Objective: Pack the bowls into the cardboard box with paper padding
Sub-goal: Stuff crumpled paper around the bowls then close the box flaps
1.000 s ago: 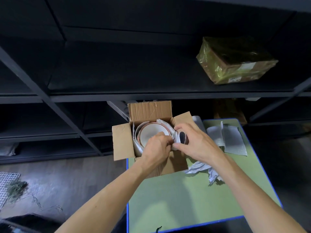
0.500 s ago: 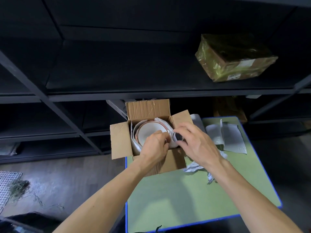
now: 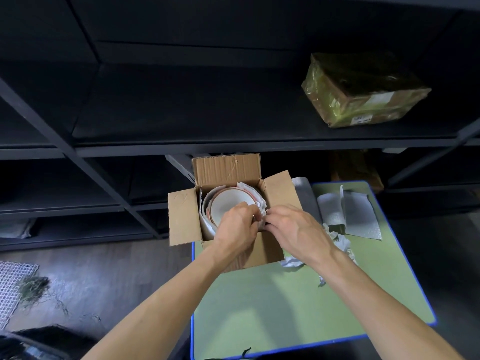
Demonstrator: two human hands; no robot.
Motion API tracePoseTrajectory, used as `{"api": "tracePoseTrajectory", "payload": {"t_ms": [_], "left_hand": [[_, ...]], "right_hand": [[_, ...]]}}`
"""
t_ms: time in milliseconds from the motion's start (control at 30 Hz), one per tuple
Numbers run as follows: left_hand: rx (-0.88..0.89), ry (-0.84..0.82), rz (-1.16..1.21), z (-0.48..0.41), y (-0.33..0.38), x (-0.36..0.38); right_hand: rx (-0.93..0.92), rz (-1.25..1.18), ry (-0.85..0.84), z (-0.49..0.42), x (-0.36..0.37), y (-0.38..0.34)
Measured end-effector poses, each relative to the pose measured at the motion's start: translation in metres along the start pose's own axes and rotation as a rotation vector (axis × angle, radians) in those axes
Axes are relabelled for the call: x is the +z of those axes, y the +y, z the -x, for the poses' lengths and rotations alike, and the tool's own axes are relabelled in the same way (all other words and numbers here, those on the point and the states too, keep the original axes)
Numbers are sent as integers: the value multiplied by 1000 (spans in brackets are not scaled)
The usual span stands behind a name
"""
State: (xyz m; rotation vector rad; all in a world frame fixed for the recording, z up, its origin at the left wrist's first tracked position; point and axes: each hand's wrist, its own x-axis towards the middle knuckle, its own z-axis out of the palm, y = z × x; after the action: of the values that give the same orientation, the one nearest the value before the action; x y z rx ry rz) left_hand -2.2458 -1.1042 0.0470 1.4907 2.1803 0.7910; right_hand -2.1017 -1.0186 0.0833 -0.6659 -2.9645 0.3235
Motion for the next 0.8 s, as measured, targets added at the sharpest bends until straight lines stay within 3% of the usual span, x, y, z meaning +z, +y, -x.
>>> {"api": "tracePoseTrajectory", "payload": {"t_ms": [100,400,633,800], "left_hand": [[-11,3,-11,0,2,1],[-29,51,31,2,-1,5],[-21,22,21,1,0,6],[-17,17,13,2,1,6]], "right_hand": [[-13,44,-93,1,8,-5],[14,152,-67,10,4,-8],[57,145,-233,0,2,-10],[34,146,-166,7,-5,-6]]}}
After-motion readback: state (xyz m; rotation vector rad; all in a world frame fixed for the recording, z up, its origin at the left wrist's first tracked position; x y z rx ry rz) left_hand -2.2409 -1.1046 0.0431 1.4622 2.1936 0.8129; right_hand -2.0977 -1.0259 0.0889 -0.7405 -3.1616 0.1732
